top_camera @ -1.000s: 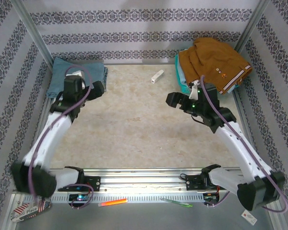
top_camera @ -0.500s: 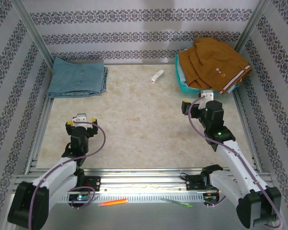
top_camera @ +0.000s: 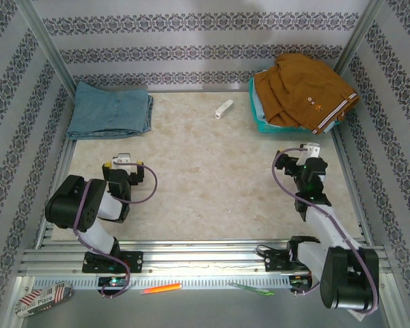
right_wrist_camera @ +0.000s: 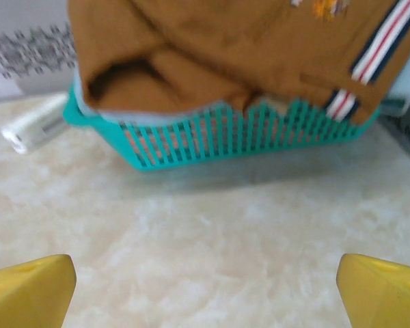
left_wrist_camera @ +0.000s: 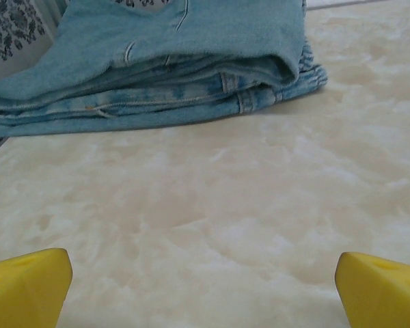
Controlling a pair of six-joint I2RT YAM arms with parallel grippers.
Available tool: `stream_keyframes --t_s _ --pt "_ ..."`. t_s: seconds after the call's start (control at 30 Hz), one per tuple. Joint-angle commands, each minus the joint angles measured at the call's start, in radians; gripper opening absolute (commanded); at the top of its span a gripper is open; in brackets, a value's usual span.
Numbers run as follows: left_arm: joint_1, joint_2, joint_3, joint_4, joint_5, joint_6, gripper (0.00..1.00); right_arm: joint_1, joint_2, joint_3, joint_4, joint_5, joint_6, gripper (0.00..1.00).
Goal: Fold and stack the trousers
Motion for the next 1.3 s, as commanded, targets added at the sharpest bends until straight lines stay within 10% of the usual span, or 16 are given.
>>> stream_keyframes --t_s 0.0,0.33,0.57,1.27 --pt "0.017 -0.021 0.063 0.011 0.038 -0.012 0.99 -0.006 0.09 -0.049 0.248 0.002 -0.014 0.98" --pt "0.06 -0.042 0.161 -0.213 0.077 -0.059 0.99 0.034 0.553 -0.095 0.84 0.026 -0.031 0.98" --pt "0.062 -0.042 0.159 -0.207 0.08 -0.055 0.99 0.113 0.512 0.059 0.512 0.144 -0.1 0.98" --pt "0.062 -0.044 0.159 -0.21 0.144 -0.034 0.99 0.108 0.507 0.064 0.497 0.127 -0.098 0.98"
